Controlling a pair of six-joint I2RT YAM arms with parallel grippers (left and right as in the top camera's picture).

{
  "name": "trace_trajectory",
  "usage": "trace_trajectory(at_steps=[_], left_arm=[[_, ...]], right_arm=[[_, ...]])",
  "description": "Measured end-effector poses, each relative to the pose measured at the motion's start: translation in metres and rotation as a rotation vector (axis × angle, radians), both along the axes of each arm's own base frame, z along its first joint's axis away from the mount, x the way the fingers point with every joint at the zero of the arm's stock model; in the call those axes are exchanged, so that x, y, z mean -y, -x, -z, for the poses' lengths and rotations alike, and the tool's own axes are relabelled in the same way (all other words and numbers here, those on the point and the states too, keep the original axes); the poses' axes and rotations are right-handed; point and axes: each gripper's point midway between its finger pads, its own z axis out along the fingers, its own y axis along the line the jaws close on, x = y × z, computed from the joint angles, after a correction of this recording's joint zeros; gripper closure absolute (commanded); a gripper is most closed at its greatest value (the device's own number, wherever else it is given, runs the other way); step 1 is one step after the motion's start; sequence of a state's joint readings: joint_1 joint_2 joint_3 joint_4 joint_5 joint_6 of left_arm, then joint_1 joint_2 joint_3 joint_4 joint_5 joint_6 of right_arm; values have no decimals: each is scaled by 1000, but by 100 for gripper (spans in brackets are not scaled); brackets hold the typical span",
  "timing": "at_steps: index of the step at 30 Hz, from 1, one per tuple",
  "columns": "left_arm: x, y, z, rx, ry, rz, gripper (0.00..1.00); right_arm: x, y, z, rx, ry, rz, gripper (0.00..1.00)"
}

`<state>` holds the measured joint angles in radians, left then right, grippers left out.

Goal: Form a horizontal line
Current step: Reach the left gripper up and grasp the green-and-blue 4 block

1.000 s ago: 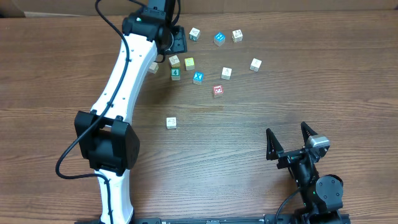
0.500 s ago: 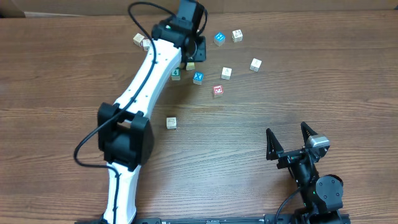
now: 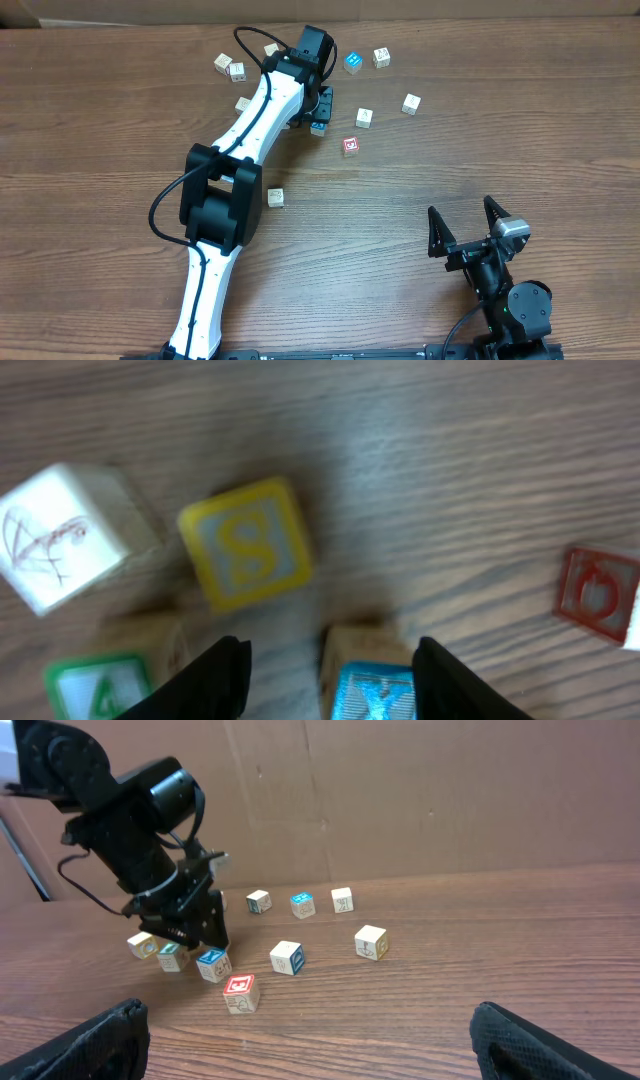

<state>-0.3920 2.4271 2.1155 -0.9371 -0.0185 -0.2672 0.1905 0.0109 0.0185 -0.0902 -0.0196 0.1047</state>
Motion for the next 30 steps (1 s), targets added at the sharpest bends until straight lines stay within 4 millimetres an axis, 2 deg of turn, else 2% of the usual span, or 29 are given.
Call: trace_trajectory(at_steps=[8, 16, 20, 29, 30], left_arm=[[10, 4, 12, -30, 33, 77, 46], [10, 8, 16, -48, 33, 84, 49], [9, 12, 17, -66, 30, 85, 58], [9, 15, 17, -78, 28, 89, 60], [8, 16, 18, -81, 27, 88, 63]], right_arm=[[0, 0, 0, 0, 0, 0, 0], [0, 0, 0, 0, 0, 0, 0], [0, 0, 0, 0, 0, 0, 0], [0, 0, 0, 0, 0, 0, 0], [0, 0, 0, 0, 0, 0, 0]])
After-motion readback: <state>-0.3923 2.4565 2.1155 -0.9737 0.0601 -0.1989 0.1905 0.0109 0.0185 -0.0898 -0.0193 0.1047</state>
